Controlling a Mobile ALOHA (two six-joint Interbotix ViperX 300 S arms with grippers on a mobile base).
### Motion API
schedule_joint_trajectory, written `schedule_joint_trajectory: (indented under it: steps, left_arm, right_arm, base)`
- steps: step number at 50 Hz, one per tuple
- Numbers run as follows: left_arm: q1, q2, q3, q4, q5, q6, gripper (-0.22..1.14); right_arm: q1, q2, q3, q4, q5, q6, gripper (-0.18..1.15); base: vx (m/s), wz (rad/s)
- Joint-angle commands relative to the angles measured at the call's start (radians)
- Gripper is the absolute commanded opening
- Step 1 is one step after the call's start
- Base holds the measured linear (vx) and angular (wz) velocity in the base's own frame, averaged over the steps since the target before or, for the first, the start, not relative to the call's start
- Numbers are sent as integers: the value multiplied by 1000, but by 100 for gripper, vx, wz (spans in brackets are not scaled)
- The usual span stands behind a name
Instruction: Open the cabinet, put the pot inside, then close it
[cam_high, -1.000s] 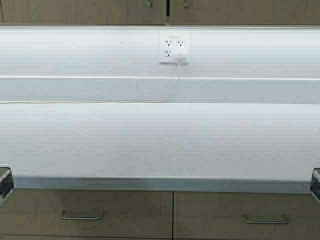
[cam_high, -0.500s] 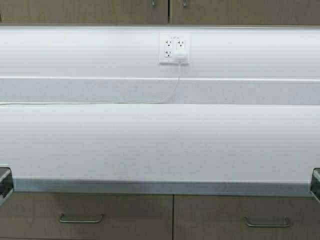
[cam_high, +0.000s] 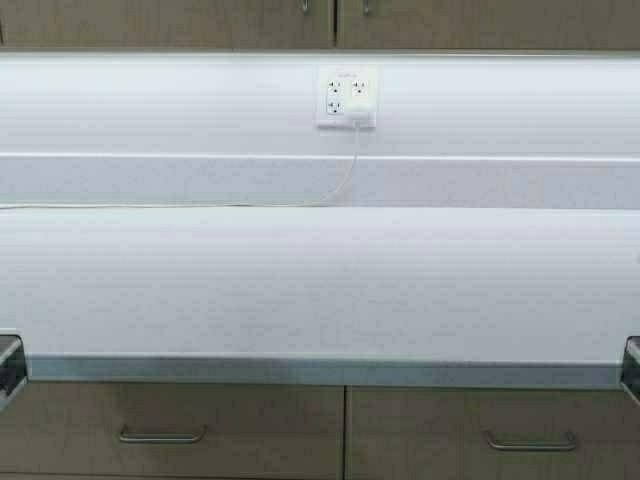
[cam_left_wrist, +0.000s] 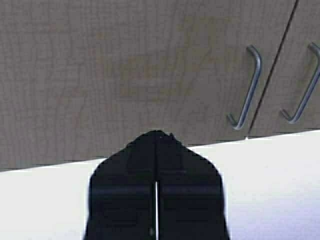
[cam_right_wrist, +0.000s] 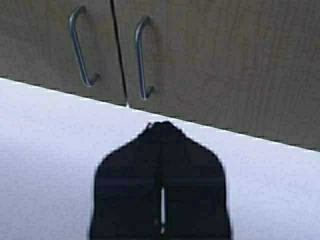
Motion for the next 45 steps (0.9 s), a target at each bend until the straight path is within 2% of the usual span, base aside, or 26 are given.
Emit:
schedule_joint_trajectory:
  steps: [1,45]
  left_arm:
    - [-2,-6,-6,3,-9,2,4]
    - [-2,12,-2,5,-17,-2,4]
  right_arm:
    - [0,-8,-17,0,-3,-2,6]
    - [0,-14,-6,-9,-3,-2,6]
  base:
    - [-1,-1]
    - [-1,0]
